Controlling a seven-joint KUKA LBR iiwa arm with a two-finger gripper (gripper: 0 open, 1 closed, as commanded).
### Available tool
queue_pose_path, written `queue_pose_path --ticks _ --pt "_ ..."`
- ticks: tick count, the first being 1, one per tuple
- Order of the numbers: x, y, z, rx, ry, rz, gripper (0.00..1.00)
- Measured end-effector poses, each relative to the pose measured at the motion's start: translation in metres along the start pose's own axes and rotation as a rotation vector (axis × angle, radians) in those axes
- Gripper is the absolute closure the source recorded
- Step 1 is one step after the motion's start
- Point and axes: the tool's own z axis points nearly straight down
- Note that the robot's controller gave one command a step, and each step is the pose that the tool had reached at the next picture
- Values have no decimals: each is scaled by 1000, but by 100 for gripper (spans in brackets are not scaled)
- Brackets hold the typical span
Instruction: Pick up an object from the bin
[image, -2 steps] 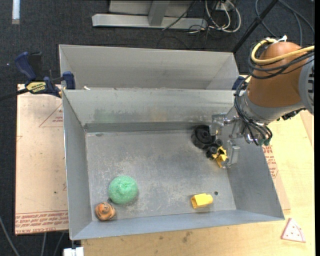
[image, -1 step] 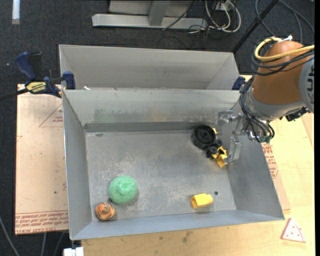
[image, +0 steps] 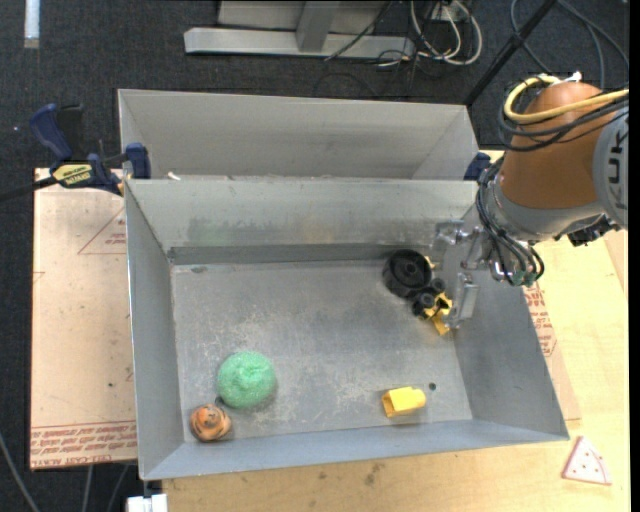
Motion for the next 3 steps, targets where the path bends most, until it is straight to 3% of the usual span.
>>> queue_pose_path --ticks 2,3 --pt "-5 -14 17 0 2 -59 0" --pt "-18 -18 5 -2 3 -75 0"
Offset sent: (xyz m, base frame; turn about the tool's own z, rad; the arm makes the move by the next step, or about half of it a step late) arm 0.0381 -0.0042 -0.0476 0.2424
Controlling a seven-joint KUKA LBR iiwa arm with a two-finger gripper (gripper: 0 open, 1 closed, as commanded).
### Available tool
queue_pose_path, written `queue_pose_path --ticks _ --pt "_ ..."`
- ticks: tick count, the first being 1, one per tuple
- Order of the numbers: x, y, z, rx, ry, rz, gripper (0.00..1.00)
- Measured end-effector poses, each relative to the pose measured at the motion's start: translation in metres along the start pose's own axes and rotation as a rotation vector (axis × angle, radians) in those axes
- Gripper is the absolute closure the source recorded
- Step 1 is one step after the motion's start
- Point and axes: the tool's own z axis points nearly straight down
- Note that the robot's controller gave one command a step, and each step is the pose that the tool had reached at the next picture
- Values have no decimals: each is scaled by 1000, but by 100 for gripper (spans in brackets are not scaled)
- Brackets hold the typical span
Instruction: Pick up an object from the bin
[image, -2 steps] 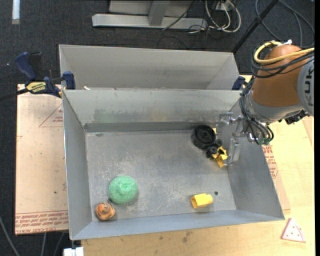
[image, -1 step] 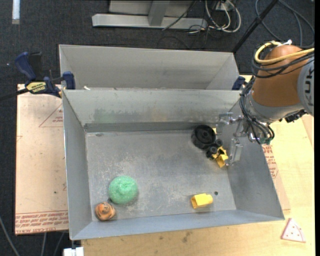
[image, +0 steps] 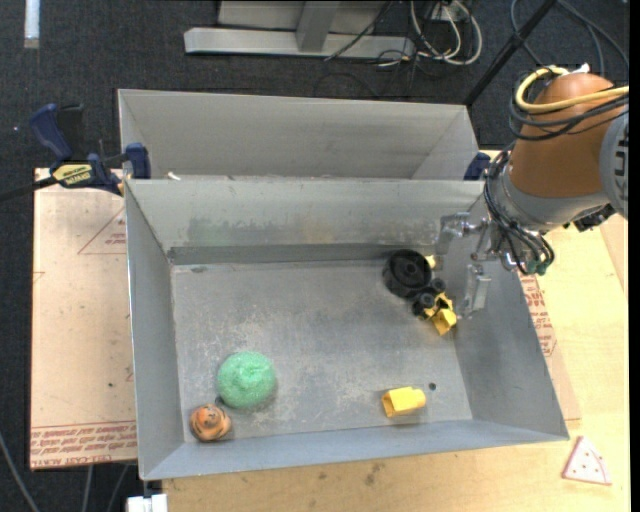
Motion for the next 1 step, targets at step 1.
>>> queue_pose_path --ticks 1 --pt "1 7 33 1 -5 90 0"
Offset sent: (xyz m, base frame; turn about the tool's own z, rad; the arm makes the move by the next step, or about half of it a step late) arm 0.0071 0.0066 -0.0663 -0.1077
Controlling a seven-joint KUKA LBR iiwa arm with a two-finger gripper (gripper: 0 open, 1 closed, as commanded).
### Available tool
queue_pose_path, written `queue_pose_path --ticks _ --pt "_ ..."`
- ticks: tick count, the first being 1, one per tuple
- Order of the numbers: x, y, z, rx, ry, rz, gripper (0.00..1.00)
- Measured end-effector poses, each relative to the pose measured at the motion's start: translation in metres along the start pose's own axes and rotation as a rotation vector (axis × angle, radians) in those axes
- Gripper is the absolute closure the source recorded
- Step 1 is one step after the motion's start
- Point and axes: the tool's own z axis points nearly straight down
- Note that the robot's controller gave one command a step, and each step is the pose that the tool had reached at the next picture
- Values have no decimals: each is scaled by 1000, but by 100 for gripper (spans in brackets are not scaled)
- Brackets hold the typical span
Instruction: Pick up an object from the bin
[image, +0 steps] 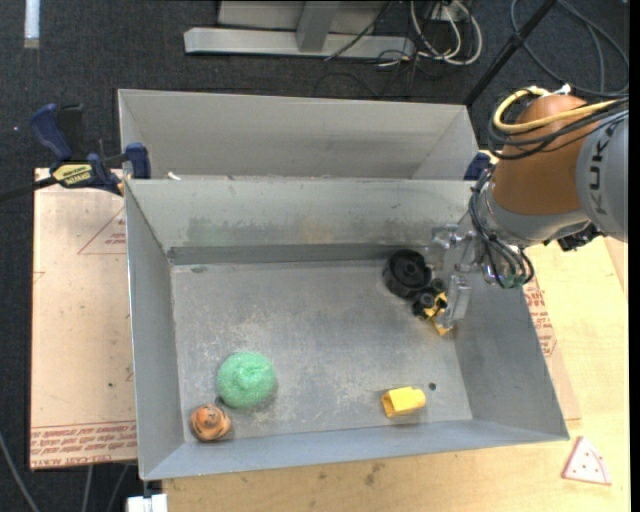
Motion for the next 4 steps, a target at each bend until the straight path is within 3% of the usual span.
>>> queue_pose_path --ticks 1,2,3,4 --pt "0 2 14 -1 7 18 0" --pt "4 -13 41 0 4 -81 0" --pt "1 -20 56 -1 5 15 0" --pt "-10 -9 68 1 0 16 0"
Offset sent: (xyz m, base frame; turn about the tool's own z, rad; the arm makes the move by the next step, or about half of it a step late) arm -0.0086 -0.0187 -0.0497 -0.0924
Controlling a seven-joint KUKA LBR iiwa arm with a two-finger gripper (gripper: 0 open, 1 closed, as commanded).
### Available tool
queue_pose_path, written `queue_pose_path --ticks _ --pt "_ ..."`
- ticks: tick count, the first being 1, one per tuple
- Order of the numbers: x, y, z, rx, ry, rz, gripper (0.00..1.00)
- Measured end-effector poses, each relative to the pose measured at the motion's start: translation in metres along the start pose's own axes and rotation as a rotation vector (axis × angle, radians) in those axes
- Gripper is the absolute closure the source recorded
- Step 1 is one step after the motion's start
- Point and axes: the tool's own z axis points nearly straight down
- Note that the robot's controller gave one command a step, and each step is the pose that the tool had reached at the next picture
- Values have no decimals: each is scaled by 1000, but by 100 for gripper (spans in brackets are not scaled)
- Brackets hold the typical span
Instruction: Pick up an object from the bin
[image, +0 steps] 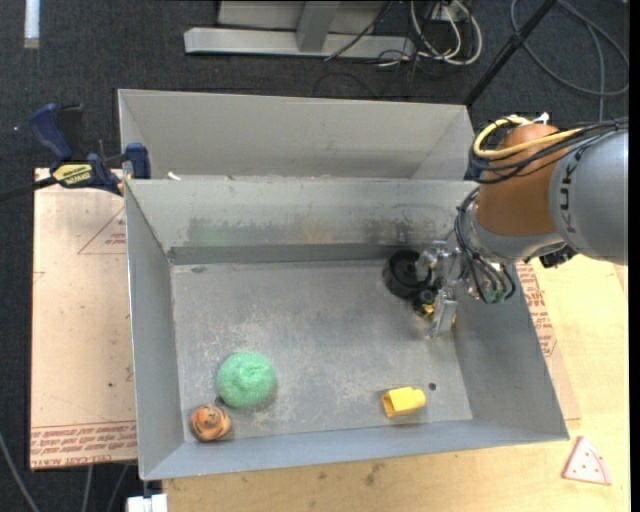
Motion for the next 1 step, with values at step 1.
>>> queue_pose_path --ticks 1 --pt "-20 1 8 -1 -16 58 100"
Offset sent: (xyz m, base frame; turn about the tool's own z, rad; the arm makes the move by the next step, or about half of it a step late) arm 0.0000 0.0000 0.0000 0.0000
